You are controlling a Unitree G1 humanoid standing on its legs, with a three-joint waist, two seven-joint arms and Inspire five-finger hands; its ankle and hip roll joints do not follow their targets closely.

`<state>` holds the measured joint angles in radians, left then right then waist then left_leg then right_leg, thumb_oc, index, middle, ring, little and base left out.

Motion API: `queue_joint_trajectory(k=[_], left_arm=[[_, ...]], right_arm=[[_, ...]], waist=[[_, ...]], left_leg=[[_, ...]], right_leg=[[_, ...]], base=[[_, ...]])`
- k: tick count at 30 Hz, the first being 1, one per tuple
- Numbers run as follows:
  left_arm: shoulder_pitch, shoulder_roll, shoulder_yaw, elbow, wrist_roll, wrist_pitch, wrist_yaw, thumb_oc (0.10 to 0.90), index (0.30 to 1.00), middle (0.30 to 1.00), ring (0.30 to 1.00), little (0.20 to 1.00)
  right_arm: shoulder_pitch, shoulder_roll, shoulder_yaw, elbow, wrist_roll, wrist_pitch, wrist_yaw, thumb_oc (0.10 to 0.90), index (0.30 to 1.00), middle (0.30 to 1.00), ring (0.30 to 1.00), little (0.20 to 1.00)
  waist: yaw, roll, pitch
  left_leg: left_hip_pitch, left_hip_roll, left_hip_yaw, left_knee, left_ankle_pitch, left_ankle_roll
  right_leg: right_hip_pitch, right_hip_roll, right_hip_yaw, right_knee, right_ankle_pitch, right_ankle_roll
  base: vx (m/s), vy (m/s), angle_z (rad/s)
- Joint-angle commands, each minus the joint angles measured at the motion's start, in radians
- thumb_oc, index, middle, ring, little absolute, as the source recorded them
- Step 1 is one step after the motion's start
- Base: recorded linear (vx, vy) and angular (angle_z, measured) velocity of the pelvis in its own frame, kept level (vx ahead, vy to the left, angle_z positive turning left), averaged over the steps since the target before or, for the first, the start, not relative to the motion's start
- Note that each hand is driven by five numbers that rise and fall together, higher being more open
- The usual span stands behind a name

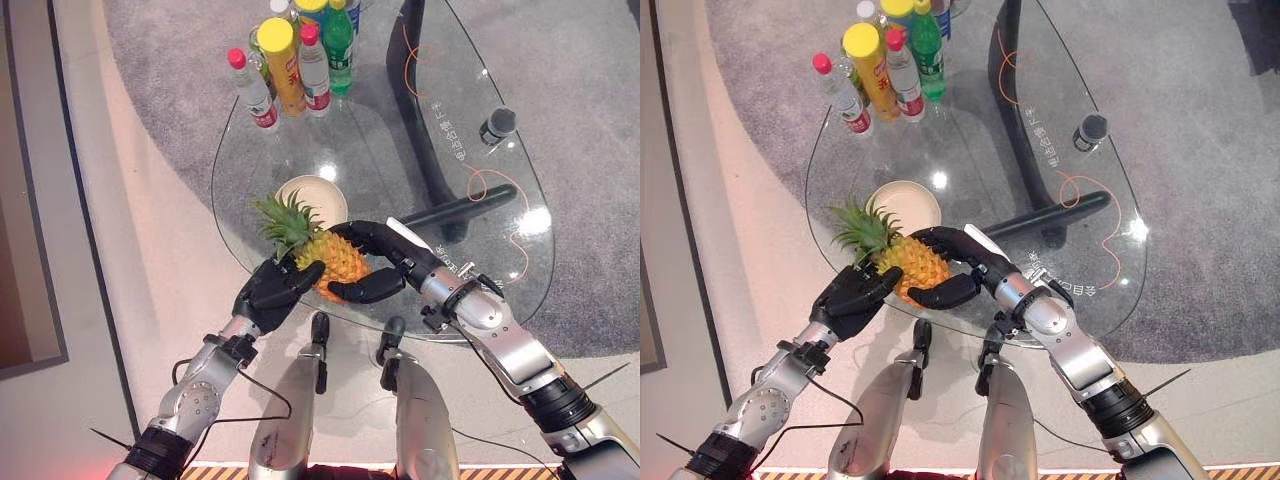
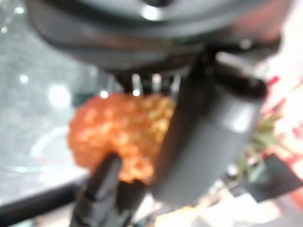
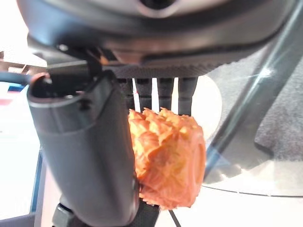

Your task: Pick up the fruit to the plate

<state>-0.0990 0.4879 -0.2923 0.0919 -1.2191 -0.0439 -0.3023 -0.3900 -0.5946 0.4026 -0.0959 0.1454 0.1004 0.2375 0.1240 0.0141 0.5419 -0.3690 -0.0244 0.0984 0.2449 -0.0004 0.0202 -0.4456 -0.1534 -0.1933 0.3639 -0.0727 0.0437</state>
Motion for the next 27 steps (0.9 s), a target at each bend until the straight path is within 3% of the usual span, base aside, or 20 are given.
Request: queue_joint_trajectory(k=[1,8,14,27], left_arm=[[-0.044,-0.037,0.067,-0.293,-0.041,-0.120,-0.121,0.800,0.900,0.900,0.900,0.900],[-0.027,-0.049,0.118,-0.325,-0.036,-0.142,-0.123,0.800,0.900,0.900,0.900,0.900],[-0.024,-0.078,0.139,-0.335,-0.041,-0.161,-0.109,0.800,0.900,0.900,0.900,0.900],[-0.030,-0.114,0.115,-0.333,-0.033,-0.204,-0.115,0.800,0.900,0.900,0.900,0.900]], right_arm=[[-0.039,0.002,0.085,-0.194,-0.020,-0.064,0.070,0.100,0.300,0.300,0.300,0.200],[0.007,0.000,0.028,-0.170,-0.024,-0.102,0.029,0.100,0.300,0.300,0.300,0.200],[0.030,0.008,0.004,-0.202,-0.040,-0.105,0.116,0.100,0.300,0.300,0.300,0.200],[-0.021,0.039,0.096,-0.219,-0.046,-0.069,0.293,0.100,0.300,0.300,0.300,0.200]], waist=[[0.011,0.005,-0.022],[0.014,0.002,-0.022],[0.009,-0.004,-0.022],[0.024,-0.008,-0.022]], left_leg=[[-0.019,-0.081,0.000,0.102,-0.086,0.035],[-0.021,-0.083,-0.005,0.103,-0.087,0.036],[-0.020,-0.085,-0.009,0.107,-0.088,0.038],[-0.032,-0.094,-0.030,0.118,-0.089,0.036]], right_leg=[[0.042,0.044,-0.046,0.034,0.013,0.017],[0.042,0.045,-0.048,0.042,0.009,0.018],[0.043,0.051,-0.039,0.044,0.009,0.019],[0.039,0.053,-0.034,0.044,0.011,0.021]], base=[[0.00,0.000,0.00],[0.01,-0.008,0.03],[0.01,-0.001,0.01],[0.00,0.000,0.00]])
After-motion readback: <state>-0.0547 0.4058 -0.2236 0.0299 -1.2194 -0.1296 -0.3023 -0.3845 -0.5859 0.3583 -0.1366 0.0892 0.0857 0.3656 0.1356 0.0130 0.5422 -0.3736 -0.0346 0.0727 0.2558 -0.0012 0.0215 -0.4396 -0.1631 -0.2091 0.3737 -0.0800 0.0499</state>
